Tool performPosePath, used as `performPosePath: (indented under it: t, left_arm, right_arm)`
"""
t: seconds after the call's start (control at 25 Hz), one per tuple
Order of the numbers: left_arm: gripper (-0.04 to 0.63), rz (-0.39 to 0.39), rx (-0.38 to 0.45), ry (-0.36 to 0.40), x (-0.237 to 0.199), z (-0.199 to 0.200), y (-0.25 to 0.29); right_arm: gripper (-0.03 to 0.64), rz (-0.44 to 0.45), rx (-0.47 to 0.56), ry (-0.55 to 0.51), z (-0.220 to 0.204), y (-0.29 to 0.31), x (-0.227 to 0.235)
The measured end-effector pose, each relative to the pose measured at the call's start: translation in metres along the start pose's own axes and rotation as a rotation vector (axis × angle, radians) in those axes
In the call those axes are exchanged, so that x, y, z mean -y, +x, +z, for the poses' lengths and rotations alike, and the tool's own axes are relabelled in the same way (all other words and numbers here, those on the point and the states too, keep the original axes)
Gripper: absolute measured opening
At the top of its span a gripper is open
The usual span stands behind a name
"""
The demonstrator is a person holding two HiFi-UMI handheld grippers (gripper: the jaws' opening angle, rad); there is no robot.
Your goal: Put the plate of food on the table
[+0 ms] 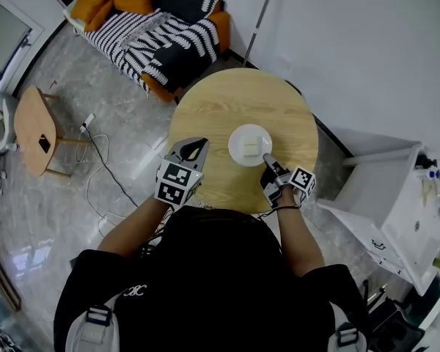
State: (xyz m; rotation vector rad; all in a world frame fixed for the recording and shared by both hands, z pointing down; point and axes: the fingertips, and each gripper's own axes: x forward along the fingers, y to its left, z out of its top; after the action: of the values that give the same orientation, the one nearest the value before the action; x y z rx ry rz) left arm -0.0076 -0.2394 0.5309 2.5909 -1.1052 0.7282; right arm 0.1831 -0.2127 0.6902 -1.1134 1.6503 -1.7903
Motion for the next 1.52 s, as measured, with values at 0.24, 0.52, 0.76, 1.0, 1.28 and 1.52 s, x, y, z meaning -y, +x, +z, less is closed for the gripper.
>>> performPosePath:
  t: [0.24,0.52,0.76,1.0,1.28,1.52]
  left_arm:
    - [0.008,0.02,-0.002,-0.007,-0.011,-0.003,-0.005]
    - [0.008,0.041,-0.017,-0.012,-0.02,-0.008,-0.009]
    - [0.008,0.049,-0.018,-0.025,-0.027,-0.011,-0.011]
    - [0.008,0.049,-0.02,-0.019,-0.029,-0.013,-0.009]
    - [0.008,0.06,-0.031,-0.035,-0.036,-0.017,-0.008]
    - [0.008,0.067,-0.032,-0.043,-0.038,-0.018,-0.01]
  right_arm:
    - [0.021,-0.037,0.001,0.02,0.001,0.009,0.015]
    - [0.021,-0.078,-0.032,0.002,-0.003,0.018,0.023]
    - [0.02,-0.13,-0.041,0.0,-0.007,0.023,0.031]
    - [0.023,-0.294,-0.047,-0.023,-0.006,0.022,0.048]
    - [0.049,-0.575,-0.136,-0.36,-0.006,0.026,0.05]
    - [0.075,-0.683,-0.179,-0.56,-0.008,0.029,0.048]
